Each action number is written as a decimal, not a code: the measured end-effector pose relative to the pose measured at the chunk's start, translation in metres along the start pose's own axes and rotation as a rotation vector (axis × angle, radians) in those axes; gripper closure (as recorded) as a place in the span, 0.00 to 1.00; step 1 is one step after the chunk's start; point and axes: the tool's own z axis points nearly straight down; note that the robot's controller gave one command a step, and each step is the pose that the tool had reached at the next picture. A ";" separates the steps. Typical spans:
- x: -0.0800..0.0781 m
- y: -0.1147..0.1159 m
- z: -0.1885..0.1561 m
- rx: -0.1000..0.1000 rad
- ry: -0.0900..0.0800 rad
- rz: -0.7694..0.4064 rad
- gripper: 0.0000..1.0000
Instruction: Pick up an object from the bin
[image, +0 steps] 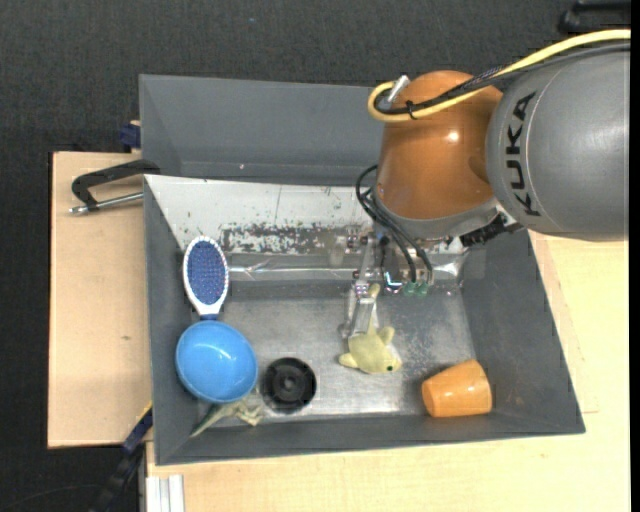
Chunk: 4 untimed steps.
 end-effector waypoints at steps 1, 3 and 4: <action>0.060 0.063 0.141 0.002 0.005 -0.186 0.00; 0.062 0.056 0.107 0.000 -0.010 -0.219 0.00; 0.060 0.045 0.137 0.000 0.000 -0.086 0.00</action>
Offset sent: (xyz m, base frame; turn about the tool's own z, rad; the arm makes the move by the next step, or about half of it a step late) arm -0.0579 0.0603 -0.1375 -0.1811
